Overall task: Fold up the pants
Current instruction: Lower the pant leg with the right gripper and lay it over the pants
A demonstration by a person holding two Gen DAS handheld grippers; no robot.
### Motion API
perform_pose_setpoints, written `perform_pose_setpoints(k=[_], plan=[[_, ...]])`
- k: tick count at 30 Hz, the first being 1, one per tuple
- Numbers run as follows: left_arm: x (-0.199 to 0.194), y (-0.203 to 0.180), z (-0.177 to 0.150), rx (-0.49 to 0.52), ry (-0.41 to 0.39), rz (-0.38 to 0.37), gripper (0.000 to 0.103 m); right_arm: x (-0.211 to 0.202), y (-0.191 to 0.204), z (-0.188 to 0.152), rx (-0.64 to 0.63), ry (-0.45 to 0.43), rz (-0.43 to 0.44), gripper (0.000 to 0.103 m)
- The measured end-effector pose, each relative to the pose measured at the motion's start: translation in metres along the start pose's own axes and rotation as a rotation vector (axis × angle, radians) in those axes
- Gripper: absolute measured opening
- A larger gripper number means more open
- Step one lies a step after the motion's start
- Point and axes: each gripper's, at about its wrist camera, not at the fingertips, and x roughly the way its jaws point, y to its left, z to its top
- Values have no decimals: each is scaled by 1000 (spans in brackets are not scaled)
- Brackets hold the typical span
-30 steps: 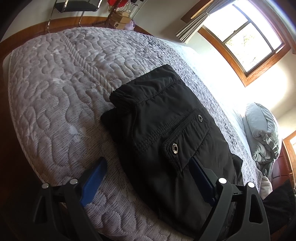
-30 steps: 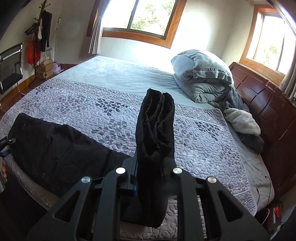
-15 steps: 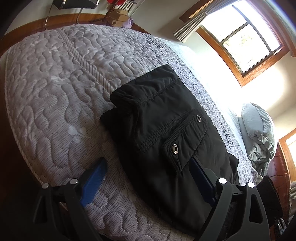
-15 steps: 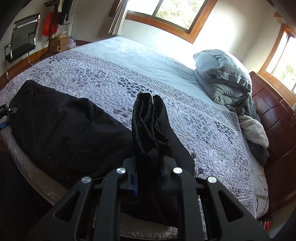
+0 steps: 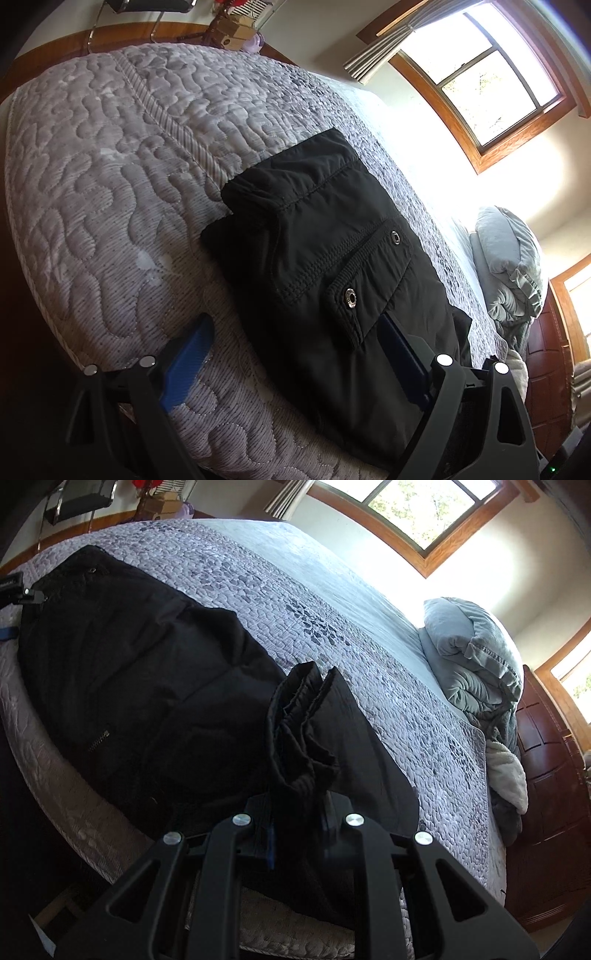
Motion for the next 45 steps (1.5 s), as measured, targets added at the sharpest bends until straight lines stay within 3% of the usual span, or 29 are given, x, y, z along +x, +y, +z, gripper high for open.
perform_pose_setpoints(k=[10, 14, 17, 19, 20, 21, 24, 26, 31, 33, 34, 35, 37, 38, 45], plan=[[0, 0, -1, -1, 1, -3, 90, 35, 46, -13, -95, 49, 26, 19], [0, 1, 0, 0, 2, 0, 90, 39, 47, -15, -53, 59, 156, 44], [1, 0, 0, 0, 3, -1, 91, 35, 39, -11, -19, 67, 252, 50], [1, 0, 0, -1, 2, -2, 91, 27, 20, -5, 58, 67, 369, 61], [1, 0, 0, -2, 2, -3, 91, 25, 9, -2, 110, 68, 443, 74], [1, 1, 0, -4, 1, -5, 91, 23, -2, 2, 160, 69, 501, 80], [1, 1, 0, -9, -2, -7, 91, 23, -31, 16, 280, 74, 564, 80], [0, 1, -1, -11, -3, -11, 91, 29, -40, 28, 334, 90, 502, 80], [-1, 5, 0, -19, 1, -24, 91, 65, -31, 44, 347, 211, 403, 74], [-2, 5, 0, -16, 3, -25, 91, 78, -28, 41, 359, 269, 393, 51], [-2, 6, 1, -16, 4, -28, 91, 82, -28, 39, 384, 295, 422, 45], [-3, 7, 1, -17, 6, -32, 91, 84, -29, 37, 402, 308, 448, 32], [-3, 8, 2, -20, 7, -36, 91, 83, -28, 36, 416, 306, 480, 19], [-3, 9, 3, -21, 7, -38, 91, 80, -27, 36, 421, 301, 505, 5], [-2, 10, 5, -25, 9, -46, 92, 69, -31, 38, 429, 295, 535, 3]])
